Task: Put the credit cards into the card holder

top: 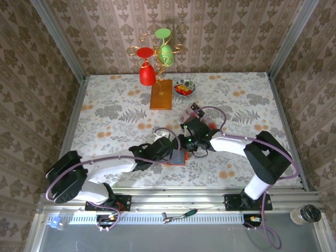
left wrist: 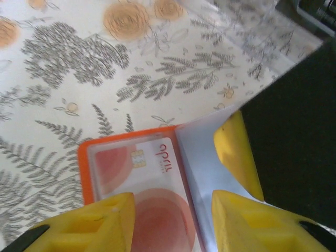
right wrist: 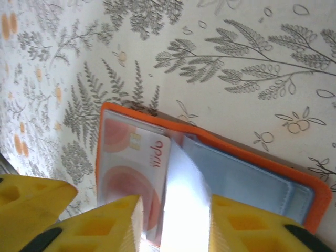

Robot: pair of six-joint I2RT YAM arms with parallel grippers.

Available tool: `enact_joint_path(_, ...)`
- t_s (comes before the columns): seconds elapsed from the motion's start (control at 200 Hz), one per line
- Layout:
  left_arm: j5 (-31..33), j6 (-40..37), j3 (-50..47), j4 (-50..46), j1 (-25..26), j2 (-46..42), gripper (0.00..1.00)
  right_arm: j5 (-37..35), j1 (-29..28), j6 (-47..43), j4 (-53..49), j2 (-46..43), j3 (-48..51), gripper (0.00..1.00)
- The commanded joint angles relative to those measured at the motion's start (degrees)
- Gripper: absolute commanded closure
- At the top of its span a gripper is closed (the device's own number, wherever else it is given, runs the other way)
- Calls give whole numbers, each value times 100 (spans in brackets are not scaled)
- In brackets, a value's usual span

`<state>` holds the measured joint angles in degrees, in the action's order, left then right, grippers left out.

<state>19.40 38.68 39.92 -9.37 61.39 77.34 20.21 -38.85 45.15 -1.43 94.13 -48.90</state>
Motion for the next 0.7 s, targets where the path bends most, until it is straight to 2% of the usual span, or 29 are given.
enact_joint_path(0.0, 171, -71, 107, -239, -197, -402, 56, 190, -202, 82, -61, -107, -217, 57)
enact_joint_path(0.23, 101, -53, -230, -462, -578, -1084, 56, 32, -474, 260, -102, 210, -555, 46)
enact_joint_path(0.455, 42, -5, -623, -544, -807, -1738, 55, 5, -635, 399, -135, 687, -970, 42)
enact_joint_path(0.695, -74, 32, -879, -619, -971, -2070, 56, -100, -686, 402, -226, 1125, -1203, 42)
